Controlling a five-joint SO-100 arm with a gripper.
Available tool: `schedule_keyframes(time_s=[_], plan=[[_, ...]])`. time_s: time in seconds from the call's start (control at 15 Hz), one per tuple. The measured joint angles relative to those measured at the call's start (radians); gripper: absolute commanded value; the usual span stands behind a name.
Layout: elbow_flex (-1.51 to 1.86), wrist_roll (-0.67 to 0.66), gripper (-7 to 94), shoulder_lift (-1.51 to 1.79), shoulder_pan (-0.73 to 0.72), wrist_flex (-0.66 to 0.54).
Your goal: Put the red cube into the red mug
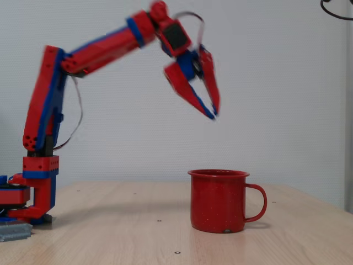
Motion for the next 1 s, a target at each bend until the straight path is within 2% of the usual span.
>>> schedule_keyframes(time_s=[0.2, 0.73, 0.93, 1.0], plan=[[0.249, 0.0, 0, 0.313, 0.011, -0.044], [0.904, -0.02, 0, 1.272, -0.037, -0.049], [1.224, -0.038, 0, 1.48, -0.035, -0.158], [1.353, -0.043, 0, 1.506, -0.029, -0.259]])
